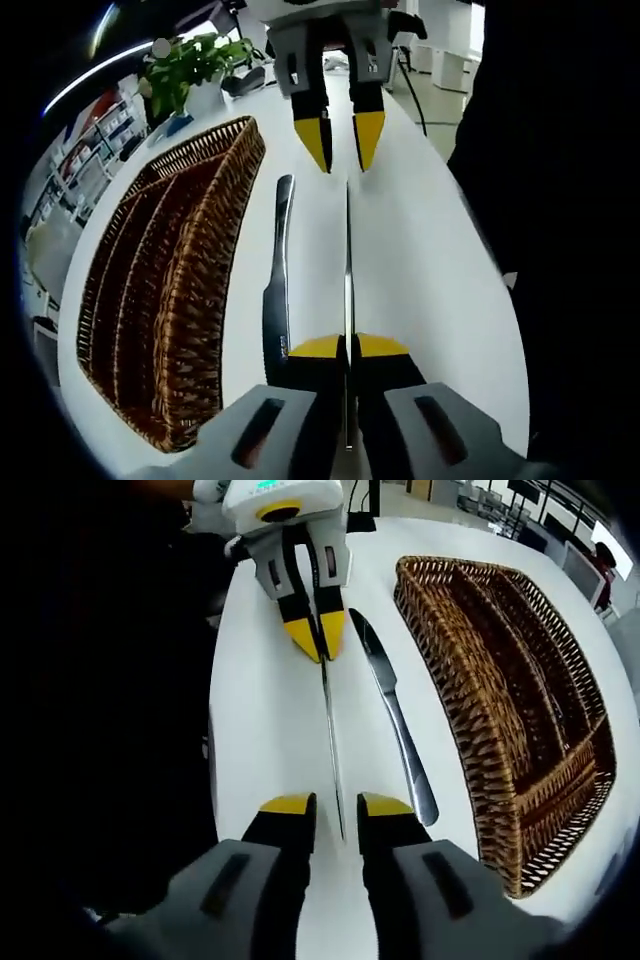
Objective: Arrange the knives, forks, and spoons in their matching storage slots by inserting each utensil handle-first until every utensil is classified and aligned in the correct compartment
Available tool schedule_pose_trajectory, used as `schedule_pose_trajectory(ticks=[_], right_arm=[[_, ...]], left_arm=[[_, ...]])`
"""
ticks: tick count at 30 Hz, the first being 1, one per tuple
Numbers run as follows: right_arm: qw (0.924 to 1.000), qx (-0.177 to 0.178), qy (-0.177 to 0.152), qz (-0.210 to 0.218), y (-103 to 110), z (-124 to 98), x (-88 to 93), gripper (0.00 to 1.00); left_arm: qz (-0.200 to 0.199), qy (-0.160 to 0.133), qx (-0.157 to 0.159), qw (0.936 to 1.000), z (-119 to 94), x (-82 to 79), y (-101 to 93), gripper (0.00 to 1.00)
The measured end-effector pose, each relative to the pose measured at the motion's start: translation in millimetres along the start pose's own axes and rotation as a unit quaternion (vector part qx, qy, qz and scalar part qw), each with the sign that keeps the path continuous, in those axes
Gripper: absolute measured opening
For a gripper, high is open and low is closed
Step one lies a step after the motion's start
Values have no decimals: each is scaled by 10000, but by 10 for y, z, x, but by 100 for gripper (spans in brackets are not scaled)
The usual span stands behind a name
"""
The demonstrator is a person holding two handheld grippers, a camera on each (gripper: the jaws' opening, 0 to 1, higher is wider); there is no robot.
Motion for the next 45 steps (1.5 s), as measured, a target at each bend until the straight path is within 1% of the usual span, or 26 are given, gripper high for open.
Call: schedule_pose_trajectory(ticks=[3, 5, 7, 10, 11, 12, 14, 16, 17, 18, 19, 20, 21, 24, 25, 29, 30, 31, 34, 37, 39, 41, 42, 43, 44, 45], right_arm=[[10000, 56, 17, -29, 11, 50, 28, 18], [9999, 102, -19, -5, 3, 29, 28, 18], [9996, 172, -192, 134, -19, -24, 4, 22], [9979, 194, -476, 402, -45, -97, -26, 42], [9956, 337, -647, 593, -89, -174, -32, 51], [9940, 408, -739, 691, -115, -242, -21, 56], [9920, 529, -876, 745, -134, -334, -25, 65], [9886, 771, -1053, 748, -176, -452, -16, 76], [9847, 940, -1254, 758, -205, -514, -28, 86], [9811, 1008, -1414, 847, -221, -564, -34, 94], [9780, 1021, -1514, 1006, -224, -603, -35, 99], [9739, 1069, -1588, 1216, -242, -677, -15, 99], [9691, 1219, -1674, 1343, -247, -765, -18, 100], [9638, 1412, -1795, 1377, -269, -862, 26, 100], [9599, 1514, -1845, 1470, -275, -918, 57, 100], [9408, 1781, -2218, 1842, -263, -1146, 124, 100], [9364, 1827, -2327, 1886, -257, -1227, 131, 100], [9342, 1857, -2376, 1905, -250, -1280, 137, 100], [9206, 2181, -2590, 1945, -262, -1508, 157, 100], [9153, 2133, -2682, 2115, -244, -1637, 178, 100], [9120, 2195, -2712, 2159, -238, -1704, 193, 100], [9109, 2218, -2724, 2165, -228, -1747, 198, 100], [9055, 2175, -2886, 2222, -216, -1781, 181, 100], [9039, 2135, -2948, 2246, -209, -1789, 171, 100], [9007, 2083, -3068, 2265, -195, -1814, 146, 100], [9003, 2141, -3055, 2243, -189, -1841, 136, 100]], left_arm=[[-102, -17, -40, 9999, -45, -4, 2, 0], [-161, -17, -83, 9998, -105, -27, 22, 0], [-225, 4, -77, 9997, -162, -50, 42, 0], [-216, 1, -95, 9997, -228, -86, 61, 0], [-202, 18, -103, 9997, -249, -95, 68, 0], [-166, 41, -126, 9998, -271, -107, 75, 0], [-150, 61, -135, 9998, -324, -142, 96, 0], [-112, 86, -183, 9997, -383, -181, 128, 0], [-87, 95, -220, 9997, -420, -208, 148, 0], [-86, 83, -234, 9997, -448, -223, 161, 0], [-87, 80, -244, 9996, -469, -239, 172, 0], [-86, 88, -272, 9996, -500, -257, 186, 0], [-108, 112, -280, 9995, -517, -268, 197, 0], [-91, 130, -296, 9994, -542, -282, 208, 0], [-24, 147, -370, 9992, -585, -314, 239, 0], [21, 136, -403, 9991, -661, -402, 283, 1], [35, 139, -404, 9991, -691, -420, 300, 1], [75, 142, -431, 9989, -707, -433, 318, 1], [120, 174, -524, 9984, -776, -480, 393, 1], [98, 149, -547, 9983, -841, -534, 442, 1], [131, 174, -568, 9981, -900, -583, 473, 1], [187, 169, -612, 9978, -977, -637, 509, 1], [199, 154, -630, 9977, -1008, -656, 523, 1], [218, 130, -657, 9975, -1036, -677, 540, 1], [244, 84, -710, 9971, -1078, -707, 566, 1], [242, 60, -753, 9969, -1118, -736, 591, 1]])
Point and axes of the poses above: the point that each gripper's makers call its tool centre point, and the gripper's own axes: z roughly forward along the fingers, y roughly to its left, x roughly out of its underside, the point moved 8 cm from there along -z, roughly backward along the fingers
